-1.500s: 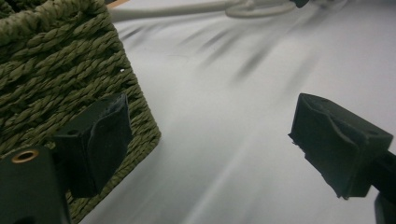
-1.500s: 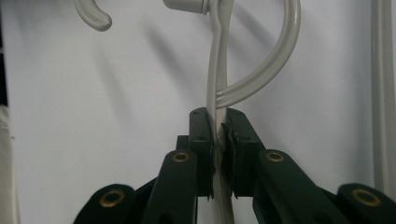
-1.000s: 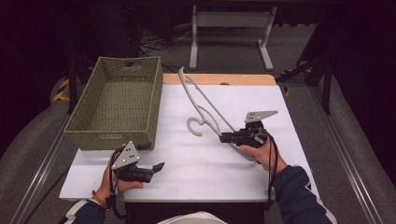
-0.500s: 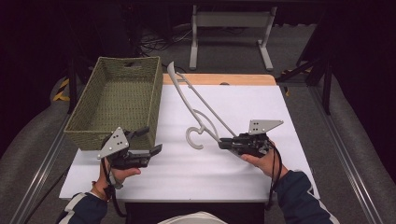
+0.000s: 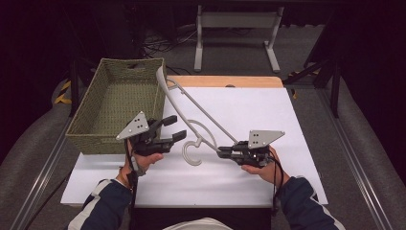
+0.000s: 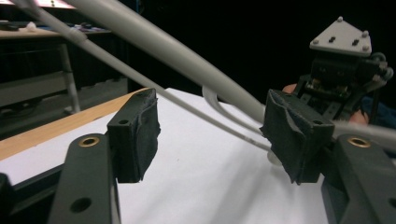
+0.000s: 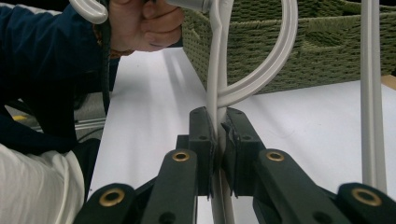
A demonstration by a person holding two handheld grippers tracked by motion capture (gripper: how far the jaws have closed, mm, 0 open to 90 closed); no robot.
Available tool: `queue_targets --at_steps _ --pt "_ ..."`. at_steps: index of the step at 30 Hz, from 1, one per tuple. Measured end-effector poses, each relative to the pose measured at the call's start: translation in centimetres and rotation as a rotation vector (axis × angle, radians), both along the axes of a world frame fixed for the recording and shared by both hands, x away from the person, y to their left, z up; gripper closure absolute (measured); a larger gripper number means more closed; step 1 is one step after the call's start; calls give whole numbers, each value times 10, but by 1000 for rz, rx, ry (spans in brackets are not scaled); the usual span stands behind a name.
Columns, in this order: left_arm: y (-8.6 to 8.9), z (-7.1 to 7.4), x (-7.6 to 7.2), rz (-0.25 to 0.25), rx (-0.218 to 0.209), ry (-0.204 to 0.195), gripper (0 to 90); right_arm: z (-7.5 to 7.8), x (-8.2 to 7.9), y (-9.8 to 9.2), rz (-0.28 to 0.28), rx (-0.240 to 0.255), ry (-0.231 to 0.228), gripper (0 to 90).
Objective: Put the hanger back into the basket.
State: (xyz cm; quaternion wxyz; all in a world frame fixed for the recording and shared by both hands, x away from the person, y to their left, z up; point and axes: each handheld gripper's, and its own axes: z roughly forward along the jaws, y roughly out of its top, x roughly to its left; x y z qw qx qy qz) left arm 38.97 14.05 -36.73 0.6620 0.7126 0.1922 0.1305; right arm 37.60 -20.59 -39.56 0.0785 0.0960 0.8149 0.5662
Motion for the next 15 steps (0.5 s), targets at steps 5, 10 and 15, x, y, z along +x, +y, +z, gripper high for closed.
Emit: queue_targets --at_steps 5,10,15 --pt "-5 -1 5 -19 -21 10 440 -2 -2 3 5 -19 -18 827" --pt "-7 3 3 -46 -50 -14 544 -3 0 3 15 -15 -15 827" --pt "-10 5 2 -86 -79 -14 600 -4 0 5 22 -42 -28 826"
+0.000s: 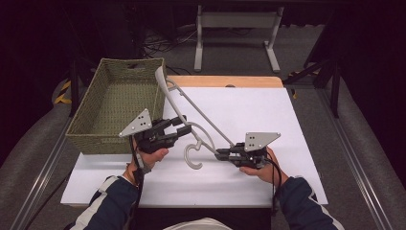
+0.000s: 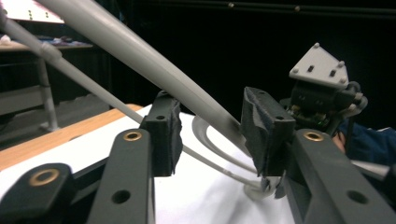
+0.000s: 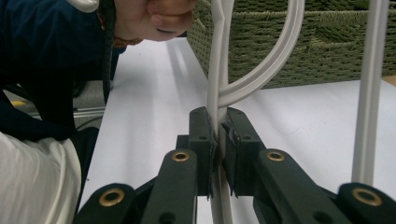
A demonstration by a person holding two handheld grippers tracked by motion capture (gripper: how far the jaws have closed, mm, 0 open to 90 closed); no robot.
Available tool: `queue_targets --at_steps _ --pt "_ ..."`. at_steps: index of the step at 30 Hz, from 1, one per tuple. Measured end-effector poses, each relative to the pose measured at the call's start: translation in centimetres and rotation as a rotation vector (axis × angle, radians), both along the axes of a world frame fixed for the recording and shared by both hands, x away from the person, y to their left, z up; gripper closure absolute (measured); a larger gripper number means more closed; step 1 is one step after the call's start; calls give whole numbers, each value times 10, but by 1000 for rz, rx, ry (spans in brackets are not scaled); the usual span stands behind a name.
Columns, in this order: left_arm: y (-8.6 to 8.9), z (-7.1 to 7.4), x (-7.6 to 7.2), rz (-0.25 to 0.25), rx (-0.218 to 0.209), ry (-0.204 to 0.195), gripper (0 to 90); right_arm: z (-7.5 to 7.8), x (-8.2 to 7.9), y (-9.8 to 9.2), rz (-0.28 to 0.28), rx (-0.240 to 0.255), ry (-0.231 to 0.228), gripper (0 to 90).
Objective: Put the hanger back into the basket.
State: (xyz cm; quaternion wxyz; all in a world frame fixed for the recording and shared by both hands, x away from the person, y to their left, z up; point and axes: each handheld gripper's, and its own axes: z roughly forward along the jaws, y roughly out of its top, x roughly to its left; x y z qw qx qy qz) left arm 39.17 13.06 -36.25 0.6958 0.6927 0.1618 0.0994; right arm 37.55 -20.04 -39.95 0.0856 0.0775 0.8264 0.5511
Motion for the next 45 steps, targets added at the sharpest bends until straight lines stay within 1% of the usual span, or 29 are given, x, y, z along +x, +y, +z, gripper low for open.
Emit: queue_targets --at_steps 2,5,8,9,10,12,13,14,15,18,19,20,22,23,24,25,27,28,30,31,33,34,35,36,37,39,41,43,45 --pt "-1 1 -1 -1 1 -4 611 0 0 0 -1 -4 -9 826" --pt "-3 4 -2 -28 -29 -10 647 1 -1 1 3 -13 -27 825" --pt "-5 7 -4 -66 -57 -9 687 3 -4 3 0 -42 -62 824" --pt "-5 7 -4 -66 -57 -9 705 3 -5 4 0 -53 -75 824" --pt "-7 8 -5 -79 -63 -18 705 3 -5 4 0 -53 -75 824" --pt "-9 10 -7 -88 -60 -30 721 4 -6 6 -5 -71 -100 823" --pt "-10 11 -8 -93 -65 -21 729 4 -7 6 -6 -76 -108 822" --pt "-10 12 -7 -96 -65 -26 737 5 -7 7 -15 -80 -117 821" --pt "-12 13 -9 -101 -63 -24 744 5 -7 7 -25 -88 -126 820" --pt "-15 15 -11 -97 -43 -41 763 5 -7 10 -57 -125 -168 815" --pt "-15 15 -11 -97 -43 -41 768 4 -7 12 -73 -135 -179 813" --pt "-16 16 -13 -96 -41 -42 768 4 -7 12 -73 -135 -179 813" --pt "-19 18 -16 -94 -31 -62 782 4 -6 14 -102 -148 -206 806" --pt "-20 19 -18 -94 -26 -67 790 4 -5 14 -125 -154 -222 798" --pt "-21 19 -18 -91 -23 -77 797 4 -4 14 -147 -151 -231 791" --pt "-23 20 -20 -87 -16 -82 800 4 -3 14 -155 -150 -232 786" --pt "-25 21 -21 -78 -4 -97 809 4 -1 14 -197 -153 -245 752" --pt "-27 21 -23 -69 5 -101 809 4 0 14 -216 -149 -244 747" --pt "-29 22 -22 -49 16 -120 810 4 1 11 -229 -139 -235 737" --pt "-29 22 -22 -45 17 -118 810 4 1 10 -239 -138 -240 727" --pt "-31 24 -21 -28 35 -139 811 5 1 9 -247 -129 -238 683" --pt "-33 27 -21 -14 47 -156 811 6 1 8 -266 -125 -241 657" --pt "-33 27 -21 -14 47 -156 811 6 1 8 -266 -125 -241 657" --pt "-33 30 -21 2 56 -175 811 6 0 6 -275 -126 -240 633" --pt "-33 32 -20 10 52 -182 811 8 -2 1 -291 -120 -235 590" --pt "-33 38 -18 28 46 -194 811 9 -3 -1 -298 -119 -236 588" --pt "-33 44 -16 49 49 -211 812 11 -5 -5 -305 -103 -233 579" --pt "-33 53 -15 79 65 -251 811 12 -8 -8 -309 -100 -233 574" --pt "-30 62 -14 102 79 -280 812 12 -12 -12 -315 -106 -240 565"
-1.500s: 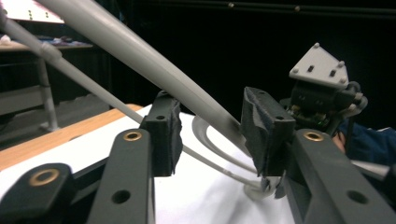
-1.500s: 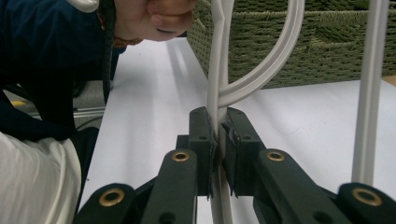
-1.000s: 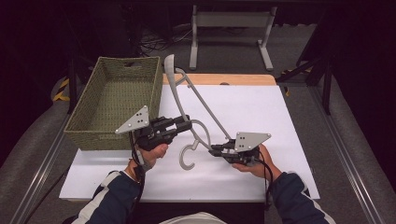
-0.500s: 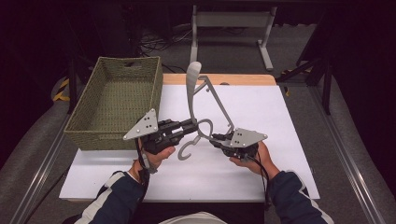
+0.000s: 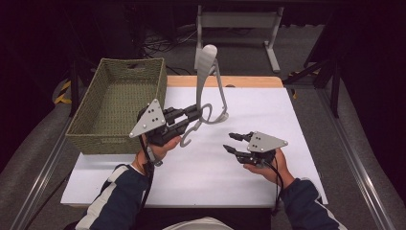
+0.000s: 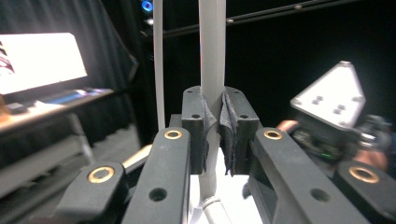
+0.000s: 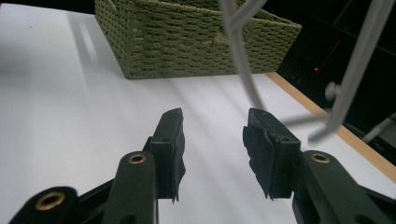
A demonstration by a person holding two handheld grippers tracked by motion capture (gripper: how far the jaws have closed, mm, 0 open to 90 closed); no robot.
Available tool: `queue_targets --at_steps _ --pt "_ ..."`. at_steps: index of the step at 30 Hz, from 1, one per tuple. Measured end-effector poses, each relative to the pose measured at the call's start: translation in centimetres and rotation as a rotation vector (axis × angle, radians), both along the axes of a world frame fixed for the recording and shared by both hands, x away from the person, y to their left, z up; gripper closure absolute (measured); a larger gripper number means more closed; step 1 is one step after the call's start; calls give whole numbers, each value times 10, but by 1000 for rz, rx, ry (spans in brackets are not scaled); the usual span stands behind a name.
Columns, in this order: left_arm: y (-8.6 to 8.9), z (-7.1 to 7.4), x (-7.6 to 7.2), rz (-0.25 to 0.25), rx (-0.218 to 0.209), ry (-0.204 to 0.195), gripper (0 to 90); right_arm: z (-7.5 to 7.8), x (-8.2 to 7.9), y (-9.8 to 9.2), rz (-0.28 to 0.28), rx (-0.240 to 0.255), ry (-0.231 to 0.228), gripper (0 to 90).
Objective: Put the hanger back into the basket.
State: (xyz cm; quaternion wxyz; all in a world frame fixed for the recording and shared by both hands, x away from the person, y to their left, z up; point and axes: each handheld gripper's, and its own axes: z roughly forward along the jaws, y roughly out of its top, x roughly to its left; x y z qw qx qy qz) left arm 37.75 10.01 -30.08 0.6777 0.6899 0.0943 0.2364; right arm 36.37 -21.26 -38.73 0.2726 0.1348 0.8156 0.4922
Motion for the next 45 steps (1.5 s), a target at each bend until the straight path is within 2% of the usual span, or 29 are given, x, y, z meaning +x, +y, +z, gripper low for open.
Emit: queue_targets --at_steps 6,12,19,21,24,27,28,29,30,32,40,45 --pt "16 19 2 95 59 -92 811 -2 -8 -13 -13 -3 10 534" --pt "41 32 8 182 70 -132 812 -10 -10 -20 -41 -28 33 520" --pt "66 47 11 296 100 -186 812 -14 -11 -18 -30 -46 44 514" --pt "75 49 12 339 109 -199 811 -15 -11 -16 -24 -57 46 510" --pt "87 49 12 374 122 -202 811 -17 -12 -15 -15 -66 53 500" --pt "98 47 12 435 160 -222 811 -18 -11 -13 -11 -72 60 495" --pt "98 47 12 435 160 -222 811 -18 -11 -13 -11 -72 60 495" --pt "108 43 14 473 185 -222 811 -19 -11 -12 -8 -80 65 491" --pt "108 43 14 473 185 -222 811 -19 -11 -12 -8 -80 65 491" --pt "115 37 17 523 225 -227 811 -20 -11 -10 -3 -85 70 486" --pt "148 7 34 614 276 -146 811 -24 -10 -8 6 -101 84 471" --pt "162 -11 45 649 323 -92 811 -25 -9 -6 11 -106 94 467"
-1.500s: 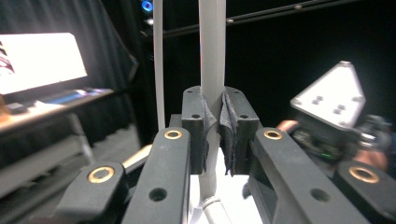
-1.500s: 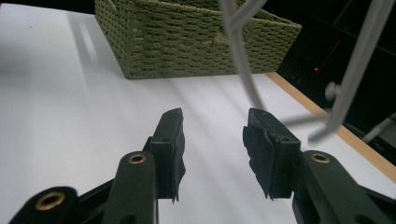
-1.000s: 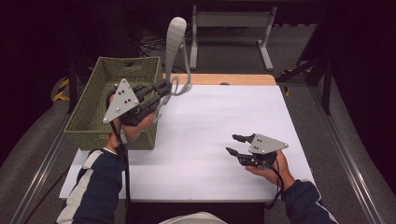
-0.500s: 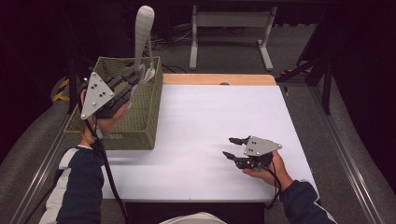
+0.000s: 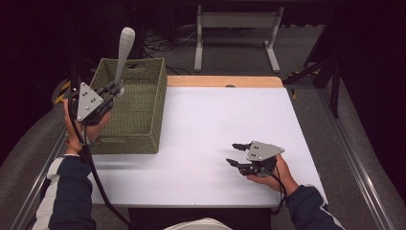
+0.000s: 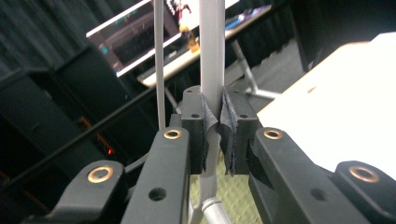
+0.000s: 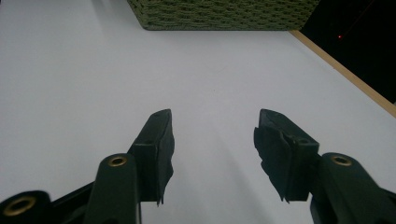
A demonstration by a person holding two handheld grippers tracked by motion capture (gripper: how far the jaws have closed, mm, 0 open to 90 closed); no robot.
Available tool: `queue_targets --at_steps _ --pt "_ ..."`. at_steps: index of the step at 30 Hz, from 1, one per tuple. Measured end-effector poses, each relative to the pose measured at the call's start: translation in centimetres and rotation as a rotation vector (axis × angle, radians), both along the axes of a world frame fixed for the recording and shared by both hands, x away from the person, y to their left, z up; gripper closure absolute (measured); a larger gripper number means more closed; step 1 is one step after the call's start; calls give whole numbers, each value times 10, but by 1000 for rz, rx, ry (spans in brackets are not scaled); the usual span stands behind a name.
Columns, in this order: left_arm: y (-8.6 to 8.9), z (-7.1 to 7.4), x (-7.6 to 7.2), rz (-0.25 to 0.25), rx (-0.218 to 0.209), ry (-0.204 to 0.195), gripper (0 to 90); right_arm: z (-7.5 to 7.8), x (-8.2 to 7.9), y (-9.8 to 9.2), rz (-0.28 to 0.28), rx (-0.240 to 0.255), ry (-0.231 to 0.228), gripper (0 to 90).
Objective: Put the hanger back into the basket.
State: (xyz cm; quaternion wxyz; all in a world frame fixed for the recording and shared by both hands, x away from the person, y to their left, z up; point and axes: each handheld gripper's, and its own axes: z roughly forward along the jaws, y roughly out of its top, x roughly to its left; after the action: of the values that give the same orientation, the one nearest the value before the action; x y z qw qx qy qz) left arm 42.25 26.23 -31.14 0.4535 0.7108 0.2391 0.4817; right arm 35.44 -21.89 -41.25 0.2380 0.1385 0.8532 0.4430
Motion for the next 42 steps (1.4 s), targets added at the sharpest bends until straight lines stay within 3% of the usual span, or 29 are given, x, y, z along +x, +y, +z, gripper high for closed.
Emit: queue_targets --at_steps 4,7,13,17,18,20,21,25,27,29,32,34,37,38,40,42 --pt "3 -13 6 19 33 31 810 -1 1 1 3 -6 6 461" --pt "3 -20 8 3 50 70 809 -2 1 1 1 -7 10 455" --pt "7 -27 5 -15 82 91 808 -3 1 1 2 -13 18 444" --pt "11 -33 -1 -66 112 156 795 -3 1 2 8 -21 22 436" --pt "10 -37 -2 -57 140 173 794 -4 2 2 10 -23 24 432" --pt "12 -43 0 -55 155 228 789 -5 2 3 14 -31 35 426" --pt "13 -47 1 -39 171 234 787 -6 2 4 20 -39 37 422" --pt "17 -51 7 -15 157 285 789 -8 2 7 26 -56 45 417" --pt "16 -49 12 25 174 311 804 -9 3 8 26 -65 52 413" --pt "16 -48 15 19 164 343 780 -10 3 8 27 -71 56 409" --pt "14 -47 15 38 163 328 720 -10 3 7 27 -71 58 405" --pt "14 -46 14 27 130 320 661 -9 3 7 24 -69 59 402" --pt "14 -45 10 -30 85 305 608 -9 4 7 25 -71 61 398" --pt "13 -43 9 -33 88 290 580 -10 4 7 25 -73 62 396" --pt "12 -40 4 -87 57 259 605 -10 4 7 26 -77 63 396" --pt "10 -39 2 -93 52 253 591 -10 4 8 24 -76 65 395"
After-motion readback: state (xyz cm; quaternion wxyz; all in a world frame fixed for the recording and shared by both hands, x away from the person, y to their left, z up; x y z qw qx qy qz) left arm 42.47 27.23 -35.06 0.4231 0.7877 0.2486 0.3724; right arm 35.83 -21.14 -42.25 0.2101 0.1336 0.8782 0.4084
